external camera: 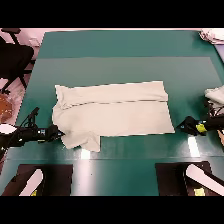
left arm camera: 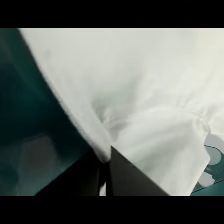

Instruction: Fold the shirts.

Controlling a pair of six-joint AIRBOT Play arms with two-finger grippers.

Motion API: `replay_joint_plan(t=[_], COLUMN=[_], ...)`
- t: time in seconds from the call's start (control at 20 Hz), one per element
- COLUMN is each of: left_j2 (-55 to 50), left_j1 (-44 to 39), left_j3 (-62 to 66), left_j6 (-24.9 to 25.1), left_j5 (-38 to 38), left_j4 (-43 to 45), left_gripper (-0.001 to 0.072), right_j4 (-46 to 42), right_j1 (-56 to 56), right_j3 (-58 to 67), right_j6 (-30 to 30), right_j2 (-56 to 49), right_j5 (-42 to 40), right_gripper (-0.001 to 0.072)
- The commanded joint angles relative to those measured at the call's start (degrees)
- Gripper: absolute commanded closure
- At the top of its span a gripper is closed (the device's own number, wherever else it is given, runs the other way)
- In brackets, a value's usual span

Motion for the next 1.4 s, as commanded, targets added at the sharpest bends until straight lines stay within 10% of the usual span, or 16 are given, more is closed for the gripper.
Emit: replay_joint_plan(t=[0.0, 0.1, 0.3, 0.45, 1.35], left_j2=[0.07, 0.04, 0.07, 0.04, 0.04], left_j1=[0.02, 0.02, 0.02, 0.02, 0.02], left_j3=[0.07, 0.07, 0.07, 0.07, 21.38], left_j6=[0.07, 0.07, 0.22, 0.24, 10.62], left_j5=[-0.07, -0.11, -0.26, -0.28, -6.32], left_j4=[-0.15, -0.20, -0.22, -0.37, -13.38], left_gripper=[0.0680, 0.0680, 0.0680, 0.0680, 0.0682], right_j4=[0.24, 0.26, 0.24, 0.57, 2.36], right_j1=[3.80, 7.21, 12.02, 12.55, 12.55], right_j3=[0.02, 0.02, 0.02, 0.04, 15.26], right_j6=[0.00, 0.02, 0.13, 0.68, 3.04], right_j2=[-4.94, -7.85, -8.98, -8.83, 11.58], right_j5=[-0.20, -0.20, -1.64, -1.95, -2.62], right_gripper=[0.0336, 0.0203, 0.0241, 0.0690, 0.0692])
